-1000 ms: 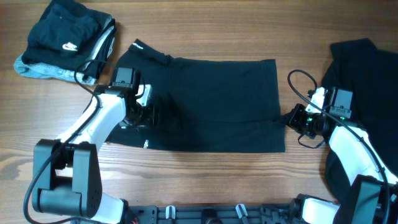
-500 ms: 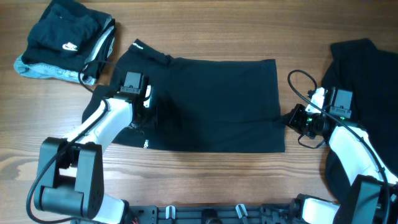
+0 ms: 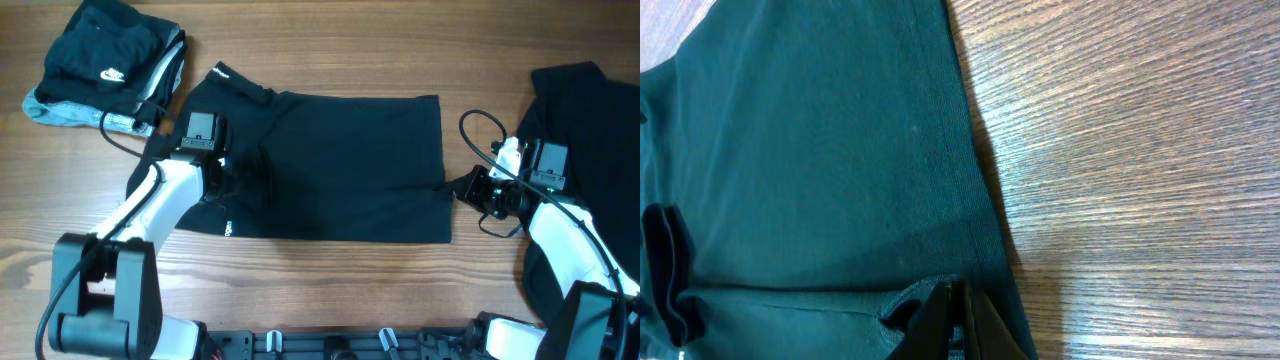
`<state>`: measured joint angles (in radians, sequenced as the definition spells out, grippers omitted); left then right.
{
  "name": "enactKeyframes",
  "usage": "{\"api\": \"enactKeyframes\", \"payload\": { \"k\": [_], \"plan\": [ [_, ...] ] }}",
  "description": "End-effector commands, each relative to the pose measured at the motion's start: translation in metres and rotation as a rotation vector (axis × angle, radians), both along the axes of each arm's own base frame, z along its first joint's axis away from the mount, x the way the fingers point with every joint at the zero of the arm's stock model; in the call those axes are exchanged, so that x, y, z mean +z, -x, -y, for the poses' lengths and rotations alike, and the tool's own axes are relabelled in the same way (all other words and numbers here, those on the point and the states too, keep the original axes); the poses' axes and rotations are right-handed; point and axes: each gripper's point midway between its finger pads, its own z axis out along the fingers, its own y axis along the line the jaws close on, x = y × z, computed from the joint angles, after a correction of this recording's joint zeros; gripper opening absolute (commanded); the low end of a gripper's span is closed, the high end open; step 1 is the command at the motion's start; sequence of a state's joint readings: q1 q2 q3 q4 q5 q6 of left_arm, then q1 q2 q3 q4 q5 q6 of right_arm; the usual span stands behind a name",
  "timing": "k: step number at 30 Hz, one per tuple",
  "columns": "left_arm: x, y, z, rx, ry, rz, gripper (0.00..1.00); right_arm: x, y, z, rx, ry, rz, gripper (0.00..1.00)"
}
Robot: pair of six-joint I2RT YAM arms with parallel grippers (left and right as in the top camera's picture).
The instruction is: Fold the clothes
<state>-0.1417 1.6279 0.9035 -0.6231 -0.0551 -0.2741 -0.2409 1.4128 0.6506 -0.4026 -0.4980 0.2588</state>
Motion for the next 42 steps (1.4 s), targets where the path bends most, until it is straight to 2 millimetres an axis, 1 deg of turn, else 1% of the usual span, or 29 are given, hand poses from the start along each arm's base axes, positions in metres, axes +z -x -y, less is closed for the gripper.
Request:
{"api": "enactKeyframes", "payload": {
  "k": [1,2,3,4,5,7,8,9,10,11,12,15,16,17,18,20,21,23,24,27,30,31,33,35,37,38,39,40,42],
  "plan": [
    [0.014,-0.006,-0.006,0.036,-0.007,0.056,0.04,0.013,-0.009,-0.003,0.032,-0.011,0.055,0.09],
    [0.014,-0.006,-0.006,0.037,-0.007,0.055,0.04,0.013,-0.009,-0.003,0.032,-0.011,0.054,0.15],
    [0.014,-0.006,-0.006,0.037,-0.007,0.055,0.04,0.013,-0.009,-0.003,0.032,-0.01,0.057,0.4],
    [0.014,-0.006,-0.006,0.037,-0.007,0.054,0.07,0.014,-0.01,-0.002,0.031,-0.008,0.062,0.55],
    [0.014,-0.006,-0.006,0.04,-0.006,0.055,0.2,0.017,-0.013,-0.001,0.029,-0.003,0.071,0.66],
    [0.014,-0.006,-0.005,0.039,-0.005,0.055,0.54,0.027,-0.019,0.001,0.027,0.003,0.078,0.72],
    [0.014,-0.006,-0.004,0.037,0.002,0.055,0.62,0.038,-0.025,0.003,0.027,0.003,0.08,0.73],
    [0.016,-0.007,-0.002,0.033,0.015,0.059,0.63,0.05,-0.03,0.004,0.028,0.005,0.086,0.72],
    [0.036,-0.012,0.007,0.014,0.062,0.085,0.64,0.082,-0.043,0.007,0.032,0.013,0.114,0.7],
    [0.052,-0.017,0.007,0.013,0.065,0.109,0.64,0.1,-0.049,0.009,0.032,0.017,0.131,0.7],
    [0.09,-0.03,0.009,-0.024,0.064,0.182,0.68,0.137,-0.061,0.009,0.036,0.013,0.179,0.69],
    [0.169,-0.074,0.015,-0.113,0.052,0.408,0.75,0.219,-0.088,0.014,0.02,0.035,0.349,0.72],
    [0.183,-0.09,0.017,-0.135,0.046,0.485,0.71,0.236,-0.097,0.017,0.001,0.041,0.406,0.73],
    [0.189,-0.108,0.016,-0.151,0.016,0.549,0.69,0.243,-0.105,0.021,-0.009,0.058,0.447,0.72],
    [0.179,-0.129,0.012,-0.131,-0.013,0.576,0.69,0.236,-0.114,0.029,-0.035,0.098,0.444,0.72],
    [0.142,-0.154,0.013,-0.127,-0.017,0.548,0.69,0.213,-0.123,0.034,-0.044,0.099,0.388,0.72],
    [0.116,-0.17,0.014,-0.127,-0.01,0.538,0.72,0.194,-0.13,0.035,-0.043,0.088,0.343,0.71],
    [0.082,-0.191,0.022,-0.134,0.024,0.543,0.72,0.157,-0.139,0.036,-0.038,0.061,0.254,0.69],
    [0.055,-0.203,0.025,-0.102,0.052,0.536,0.7,0.128,-0.144,0.032,-0.022,0.019,0.188,0.68],
    [0.028,-0.214,0.025,-0.046,0.083,0.54,0.7,0.094,-0.148,0.028,-0.007,-0.005,0.112,0.67],
    [0.008,-0.216,0.026,-0.02,0.105,0.521,0.7,0.077,-0.15,0.024,0.006,-0.011,0.081,0.67],
    [0.003,-0.216,0.026,-0.005,0.114,0.516,0.73,0.074,-0.152,0.023,0.009,-0.011,0.079,0.67],
    [-0.002,-0.218,0.028,-0.006,0.125,0.518,0.71,0.074,-0.153,0.023,0.011,-0.01,0.084,0.67],
    [-0.008,-0.217,0.028,-0.004,0.124,0.505,0.54,0.074,-0.153,0.023,0.011,-0.01,0.083,0.66],
    [-0.016,-0.215,0.028,-0.004,0.123,0.49,0.46,0.074,-0.153,0.023,0.011,-0.011,0.083,0.66],
    [-0.016,-0.215,0.028,-0.004,0.123,0.49,0.32,0.074,-0.153,0.023,0.011,-0.01,0.082,0.65],
    [-0.013,-0.216,0.028,-0.001,0.127,0.497,0.13,0.074,-0.152,0.023,0.011,-0.011,0.079,0.66],
    [-0.006,-0.219,0.028,0.019,0.139,0.512,0.04,0.074,-0.152,0.023,0.01,-0.012,0.077,0.65],
    [0.016,-0.223,0.028,0.019,0.142,0.55,0.04,0.073,-0.152,0.026,0.003,0.007,0.077,0.66]
  ]
}}
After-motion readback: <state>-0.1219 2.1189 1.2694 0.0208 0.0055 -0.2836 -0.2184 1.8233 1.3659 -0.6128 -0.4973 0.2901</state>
